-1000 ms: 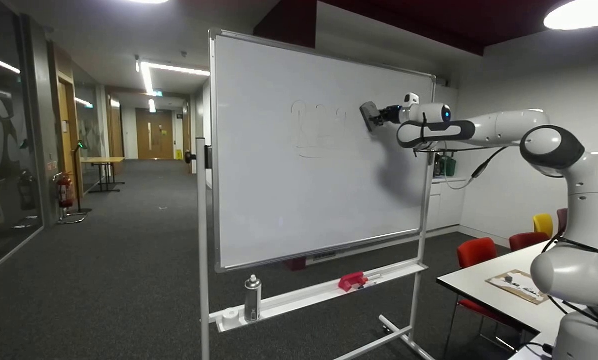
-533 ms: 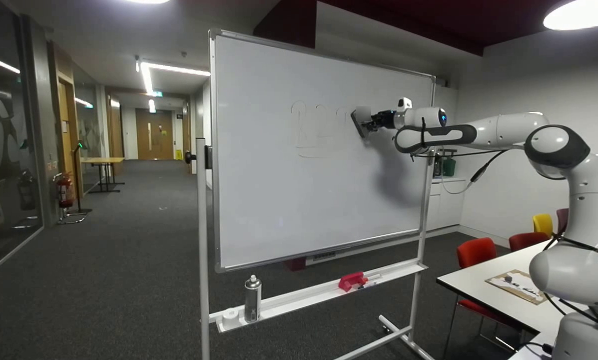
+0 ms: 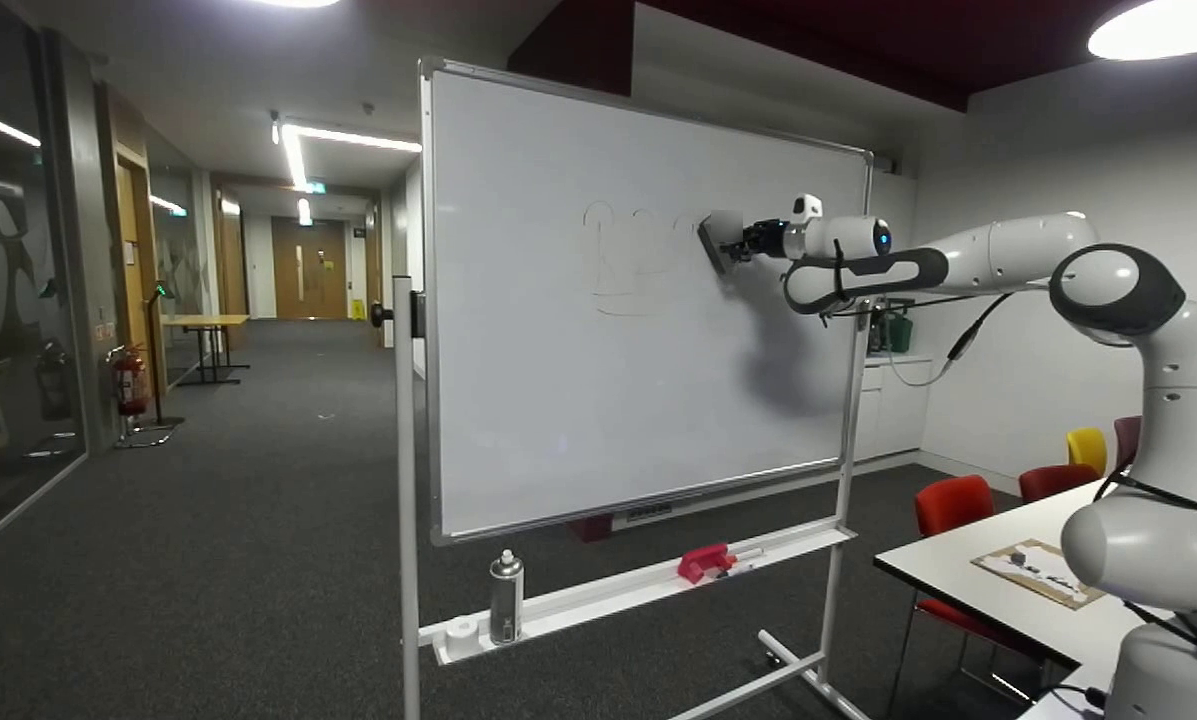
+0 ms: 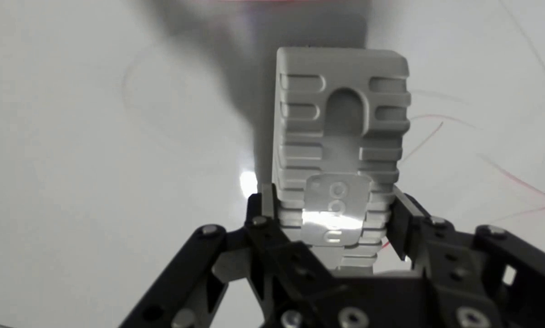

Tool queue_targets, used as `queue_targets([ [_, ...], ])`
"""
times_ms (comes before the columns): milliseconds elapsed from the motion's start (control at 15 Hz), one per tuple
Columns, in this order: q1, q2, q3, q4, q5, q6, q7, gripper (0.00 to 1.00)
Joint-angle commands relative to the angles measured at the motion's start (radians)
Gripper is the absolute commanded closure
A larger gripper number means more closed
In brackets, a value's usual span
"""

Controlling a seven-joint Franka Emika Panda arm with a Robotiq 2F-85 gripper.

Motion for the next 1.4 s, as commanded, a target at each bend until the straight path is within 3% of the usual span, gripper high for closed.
queue_targets([
  [0,0.064,-0.104,-0.076,-0.051,0.053,0.053,0.013,0.66],
  [333,0.128,-0.157,-0.082,-0.1,0.069,0.058,0.02,0.66],
  [600,0.158,-0.141,-0.085,-0.064,0.027,0.06,-0.026,0.66],
  [1333,0.204,-0.115,-0.228,0.019,0.042,-0.04,-0.049,0.66],
])
